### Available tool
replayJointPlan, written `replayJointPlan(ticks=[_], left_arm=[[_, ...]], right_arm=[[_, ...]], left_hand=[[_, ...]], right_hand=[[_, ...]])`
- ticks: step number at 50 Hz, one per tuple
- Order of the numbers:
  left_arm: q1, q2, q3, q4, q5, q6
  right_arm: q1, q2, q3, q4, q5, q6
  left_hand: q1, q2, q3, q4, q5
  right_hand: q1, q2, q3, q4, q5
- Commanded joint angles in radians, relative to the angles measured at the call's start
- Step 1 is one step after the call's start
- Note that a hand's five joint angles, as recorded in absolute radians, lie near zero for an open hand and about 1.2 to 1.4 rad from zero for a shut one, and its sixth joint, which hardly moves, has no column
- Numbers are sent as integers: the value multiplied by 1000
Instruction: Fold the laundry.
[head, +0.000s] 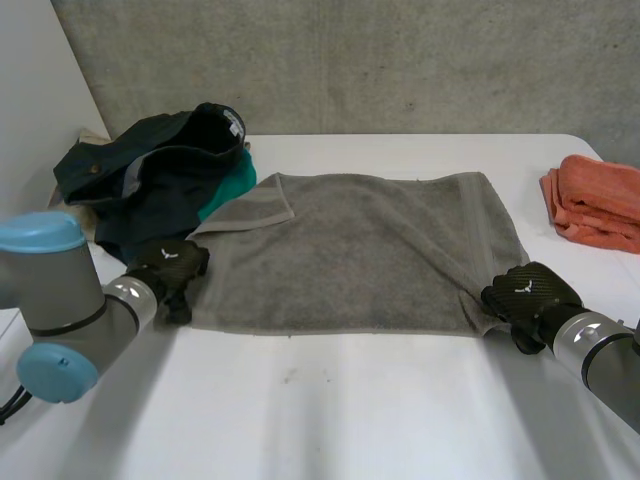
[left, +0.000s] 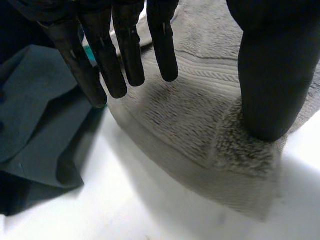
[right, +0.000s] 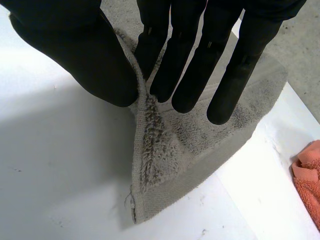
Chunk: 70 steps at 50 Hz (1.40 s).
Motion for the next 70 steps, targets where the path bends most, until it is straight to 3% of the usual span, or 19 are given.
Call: replayJointPlan(ticks=[1, 7, 9, 18, 22, 27, 31, 35, 38, 42, 44, 48, 50, 54, 58, 59, 64, 66, 70], left_arm=[[-6, -45, 66, 4, 0, -3], [-21, -79, 101, 4, 0, -5], [-21, -82, 101, 4, 5, -3], [-23, -13, 60, -10, -7, -11], [-21, 185, -40, -12, -7, -48], [-32, 398, -147, -56, -9, -49], [-44, 585, -224, -273, -10, -46], [-50, 622, -261, -444, -10, -38], [-58, 619, -278, -489, -7, -23], [-78, 558, -281, -437, -15, -12], [-97, 446, -258, -363, -46, -11], [-149, 251, -118, -271, -171, -6], [-166, 158, -5, -241, -275, 11], [-196, 47, 273, -223, -389, 70], [-215, -2, 547, -132, -376, 113], [-213, -8, 596, -93, -371, 117], [-216, -13, 785, 204, -348, 121], [-216, -11, 814, 322, -340, 123], [-216, -4, 813, 340, -343, 123]], right_arm=[[0, 0, 1, 0, 0, 0], [0, 0, 1, 0, 0, 0], [0, 0, 1, -2, 1, 0], [-3, -2, -14, 2, 12, -2], [-12, -43, -35, 18, 20, -5], [-73, -231, -84, 168, 18, -32], [-141, -316, -156, 337, 17, -93], [-218, -373, -184, 504, 14, -218], [-235, -364, -163, 578, 4, -339], [-218, -266, -143, 580, 20, -390], [-210, -198, -150, 569, 26, -379], [-193, -33, -228, 502, 81, -354], [-184, 1, -276, 467, 118, -347], [-94, 64, -449, 362, 231, -330], [14, 89, -646, 165, 265, -287], [35, 86, -697, 49, 265, -263], [45, 65, -753, -354, 239, -190], [48, 54, -752, -444, 232, -176], [51, 57, -756, -474, 218, -161]], left_hand=[[124, 129, 128, 133, 146], [541, 545, 544, 550, 562], [825, 830, 828, 834, 846], [825, 830, 829, 835, 847], [825, 830, 829, 835, 847], [825, 830, 829, 835, 847], [825, 830, 829, 835, 847], [825, 830, 829, 835, 847], [825, 830, 829, 835, 847], [825, 830, 829, 835, 847], [825, 830, 829, 835, 847], [825, 830, 829, 835, 847], [825, 830, 829, 835, 847], [825, 830, 829, 835, 847], [825, 830, 829, 835, 847], [825, 830, 829, 835, 847], [825, 830, 829, 835, 847], [825, 830, 829, 835, 847], [825, 830, 829, 835, 847]], right_hand=[[262, 211, 197, 191, 231], [262, 211, 197, 191, 231], [262, 211, 197, 191, 231], [262, 211, 197, 191, 231], [262, 211, 197, 191, 231], [262, 211, 197, 191, 231], [262, 211, 197, 191, 231], [262, 211, 197, 191, 231], [262, 211, 197, 191, 231], [262, 211, 197, 191, 231], [262, 211, 197, 191, 231], [262, 211, 197, 191, 231], [262, 211, 197, 191, 231], [262, 211, 197, 191, 231], [262, 211, 197, 191, 231], [262, 211, 197, 191, 231], [262, 211, 197, 191, 231], [262, 211, 197, 191, 231], [262, 211, 197, 191, 231]])
